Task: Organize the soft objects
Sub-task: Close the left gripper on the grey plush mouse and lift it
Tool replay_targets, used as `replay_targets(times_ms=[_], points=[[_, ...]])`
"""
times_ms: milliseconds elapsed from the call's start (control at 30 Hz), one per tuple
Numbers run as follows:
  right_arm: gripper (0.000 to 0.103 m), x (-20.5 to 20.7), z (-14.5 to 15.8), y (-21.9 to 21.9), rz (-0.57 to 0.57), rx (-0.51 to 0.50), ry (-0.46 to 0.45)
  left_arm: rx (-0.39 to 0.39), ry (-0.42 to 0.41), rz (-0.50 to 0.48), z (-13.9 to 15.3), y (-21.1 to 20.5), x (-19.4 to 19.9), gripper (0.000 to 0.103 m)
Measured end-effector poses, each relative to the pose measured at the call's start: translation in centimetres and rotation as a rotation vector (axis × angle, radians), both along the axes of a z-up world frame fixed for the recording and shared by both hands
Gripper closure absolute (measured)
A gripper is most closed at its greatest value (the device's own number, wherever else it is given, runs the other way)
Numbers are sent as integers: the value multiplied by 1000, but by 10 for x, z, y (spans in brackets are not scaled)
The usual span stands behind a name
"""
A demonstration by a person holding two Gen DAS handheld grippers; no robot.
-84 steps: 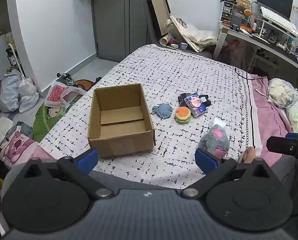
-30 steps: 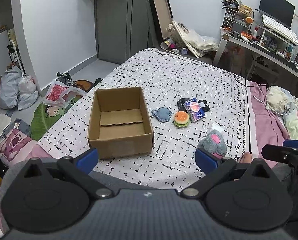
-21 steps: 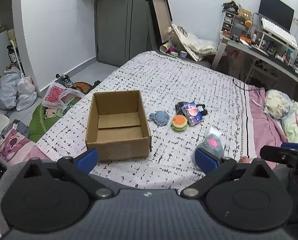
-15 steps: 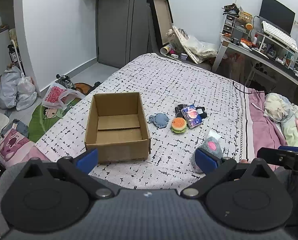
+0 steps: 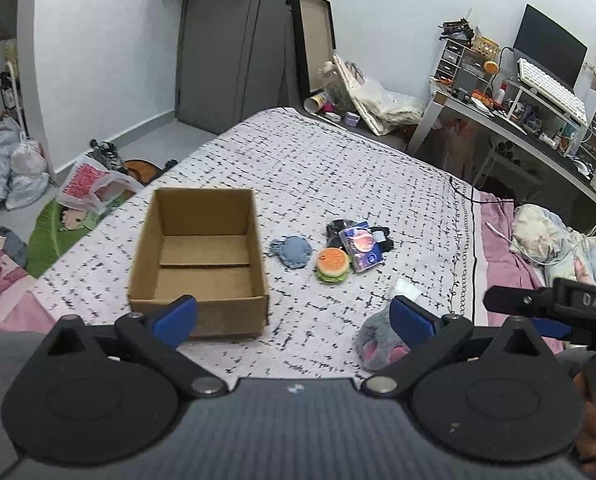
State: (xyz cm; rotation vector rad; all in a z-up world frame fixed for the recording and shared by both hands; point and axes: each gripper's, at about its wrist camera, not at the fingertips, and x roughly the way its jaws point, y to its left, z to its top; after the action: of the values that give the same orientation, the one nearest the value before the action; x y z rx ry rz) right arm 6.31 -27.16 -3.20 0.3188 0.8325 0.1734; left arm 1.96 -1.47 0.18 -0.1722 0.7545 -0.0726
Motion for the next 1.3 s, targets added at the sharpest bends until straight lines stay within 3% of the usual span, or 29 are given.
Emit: replay_targets(times_ms=[300,533,833,1033,1300], points=[[0,30,-22,-14,-125,94,72,-55,94,-73,-34,-30,39,4],[2,51,-37,-26,-172,163,142,-135,150,-35,-52,-37,63,11],[4,67,-70,-37,-214,226,220,-177,248,-24,-82,-46,87,24],[12,78,-90,-38,-209,277,280,-209,310,-10,-105,-53,102,39],[23,89,-107,-45,-254,317,310,-257,366,9,-130,-61,114,47]])
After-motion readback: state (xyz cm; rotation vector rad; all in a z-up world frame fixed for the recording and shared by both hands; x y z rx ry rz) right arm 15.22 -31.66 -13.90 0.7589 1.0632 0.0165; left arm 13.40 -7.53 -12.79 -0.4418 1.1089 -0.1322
